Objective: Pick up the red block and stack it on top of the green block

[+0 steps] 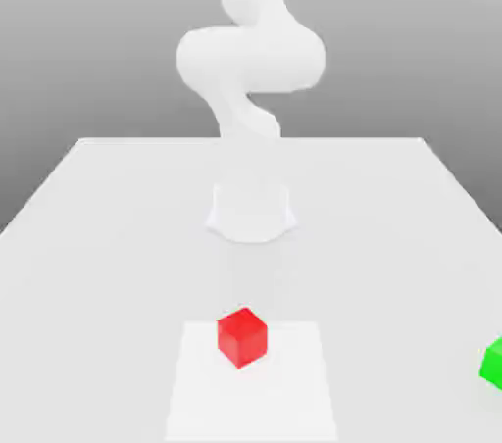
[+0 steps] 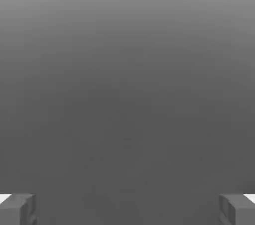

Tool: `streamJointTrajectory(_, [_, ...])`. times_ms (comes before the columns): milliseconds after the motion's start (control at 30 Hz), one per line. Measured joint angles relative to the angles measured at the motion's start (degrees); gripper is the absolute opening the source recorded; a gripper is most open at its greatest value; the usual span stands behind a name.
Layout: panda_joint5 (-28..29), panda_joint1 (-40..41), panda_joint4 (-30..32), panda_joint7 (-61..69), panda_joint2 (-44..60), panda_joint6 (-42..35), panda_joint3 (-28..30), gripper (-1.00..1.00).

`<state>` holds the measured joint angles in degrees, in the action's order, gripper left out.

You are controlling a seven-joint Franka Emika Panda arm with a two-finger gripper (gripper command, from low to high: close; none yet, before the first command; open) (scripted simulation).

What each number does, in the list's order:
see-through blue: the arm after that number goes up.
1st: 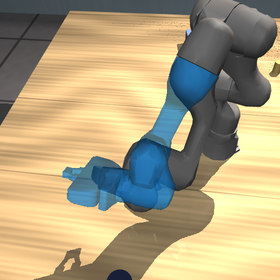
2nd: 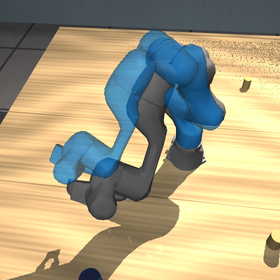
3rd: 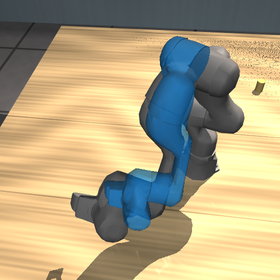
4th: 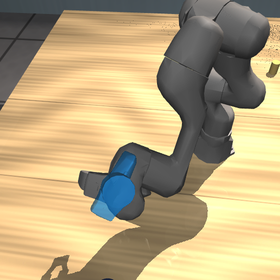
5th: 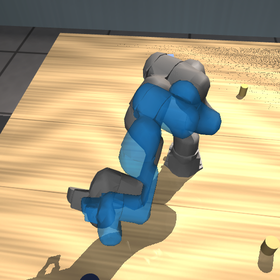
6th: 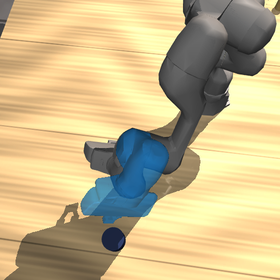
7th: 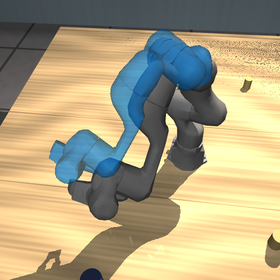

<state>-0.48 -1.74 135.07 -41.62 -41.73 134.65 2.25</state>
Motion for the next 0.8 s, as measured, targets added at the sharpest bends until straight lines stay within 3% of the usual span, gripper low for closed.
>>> streamJointTrajectory(400, [-1.8, -7.7, 17.9, 23.5, 24.1, 16.0, 8.7, 0.00])
streamJointTrajectory(567, [1.0, -8.4, 26.5, 32.5, 36.3, 24.3, 9.9, 0.00])
streamJointTrajectory(800, [-4.3, -7.4, 26.8, 38.9, 47.9, 33.6, 7.5, 0.00])
